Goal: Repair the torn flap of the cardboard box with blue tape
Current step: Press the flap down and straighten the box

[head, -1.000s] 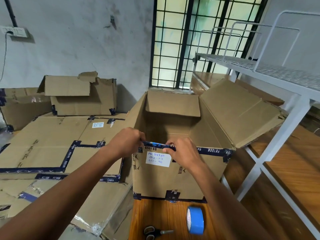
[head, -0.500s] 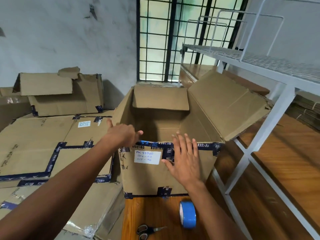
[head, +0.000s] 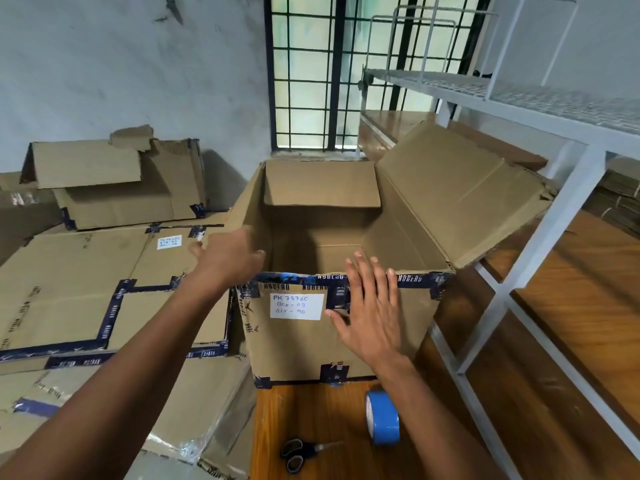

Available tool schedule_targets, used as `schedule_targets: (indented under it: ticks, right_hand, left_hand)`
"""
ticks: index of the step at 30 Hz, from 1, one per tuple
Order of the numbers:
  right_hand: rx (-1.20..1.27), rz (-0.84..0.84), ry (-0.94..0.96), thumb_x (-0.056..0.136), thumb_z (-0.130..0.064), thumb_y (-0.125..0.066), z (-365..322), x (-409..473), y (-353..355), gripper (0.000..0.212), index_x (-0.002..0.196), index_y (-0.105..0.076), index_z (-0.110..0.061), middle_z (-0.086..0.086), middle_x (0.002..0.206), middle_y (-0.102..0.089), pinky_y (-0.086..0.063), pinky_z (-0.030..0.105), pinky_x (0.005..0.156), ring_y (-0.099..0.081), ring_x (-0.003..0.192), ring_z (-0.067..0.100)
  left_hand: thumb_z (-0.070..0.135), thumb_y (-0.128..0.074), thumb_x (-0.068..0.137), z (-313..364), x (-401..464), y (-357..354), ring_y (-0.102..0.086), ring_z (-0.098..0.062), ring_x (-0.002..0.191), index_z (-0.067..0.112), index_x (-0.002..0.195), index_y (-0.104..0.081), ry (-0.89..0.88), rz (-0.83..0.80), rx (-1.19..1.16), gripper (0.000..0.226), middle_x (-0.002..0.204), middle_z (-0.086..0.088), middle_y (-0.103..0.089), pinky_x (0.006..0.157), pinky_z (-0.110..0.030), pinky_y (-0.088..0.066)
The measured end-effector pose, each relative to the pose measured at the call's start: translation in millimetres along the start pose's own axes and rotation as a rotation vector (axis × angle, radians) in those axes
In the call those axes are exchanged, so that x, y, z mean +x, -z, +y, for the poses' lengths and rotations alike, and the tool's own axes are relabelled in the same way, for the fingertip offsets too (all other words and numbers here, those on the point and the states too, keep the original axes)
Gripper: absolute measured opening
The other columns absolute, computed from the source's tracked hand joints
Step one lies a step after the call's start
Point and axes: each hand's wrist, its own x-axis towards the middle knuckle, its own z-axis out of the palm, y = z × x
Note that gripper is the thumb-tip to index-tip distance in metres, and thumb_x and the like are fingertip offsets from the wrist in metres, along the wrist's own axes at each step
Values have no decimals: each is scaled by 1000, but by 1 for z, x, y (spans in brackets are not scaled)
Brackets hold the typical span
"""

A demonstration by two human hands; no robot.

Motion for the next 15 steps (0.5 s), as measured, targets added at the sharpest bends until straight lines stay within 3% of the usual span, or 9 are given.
schedule_targets:
  ticks: [2,4,6,8,10,11,12,15]
  right_hand:
    - [-9,3,6,91,-76,-54,0,-2,3,105,168,-15,-17,9,178,-10,-8,56,132,-13,164,33]
    - [-16,1,6,91,-76,-54,0,-3,5,103,167,-20,-17,9,177,-16,-9,56,132,-16,163,33]
    - [-18,1,5,90,-75,-55,-1,-4,8,101,166,-22,-17,9,176,-19,-9,56,132,-18,162,33]
    - [-18,-6,-2,90,-74,-57,-2,-3,9,100,166,-24,-18,9,175,-21,-11,57,131,-19,162,33]
    - [-7,-12,-1,89,-73,-59,-3,-4,11,99,165,-26,-19,9,175,-22,-12,57,131,-20,162,33]
    - [1,-9,1,89,-73,-60,-3,-4,11,99,165,-26,-19,8,174,-23,-13,57,131,-20,161,33]
    - [4,-7,3,89,-73,-60,-2,-4,11,99,165,-26,-19,8,175,-22,-13,57,131,-20,162,33]
    - [0,-12,10,89,-73,-60,2,-5,11,101,167,-21,-20,8,176,-19,-13,57,131,-18,162,33]
  left_hand:
    - [42,-56,105,4,2,-8,-56,-30,126,26,116,-73,-118,10,170,26,112,-2,-72,114,-60,-34]
    - [44,-52,108,11,10,-13,-63,-21,98,18,104,-75,-206,-76,183,35,95,-1,-70,90,-44,-47]
    - [47,-50,111,21,22,-13,-62,-17,80,11,99,-73,-201,-235,171,44,91,-4,-68,78,-37,-47]
    - [53,-43,113,30,33,-7,-67,-27,102,5,119,-72,-132,-437,205,56,112,-11,-70,91,-41,-50]
    - [55,-36,114,37,41,-7,-60,-35,131,4,139,-64,-58,-596,275,63,142,-17,-61,109,-47,-44]
    - [54,-35,114,38,43,-10,-58,-34,135,6,143,-62,-41,-652,300,62,148,-16,-58,111,-46,-43]
    - [53,-35,115,39,44,-12,-61,-32,129,8,140,-63,-23,-698,303,59,144,-16,-60,109,-45,-45]
    - [50,-44,113,41,53,-22,-69,-21,93,12,108,-71,20,-763,255,47,112,-10,-72,94,-38,-53]
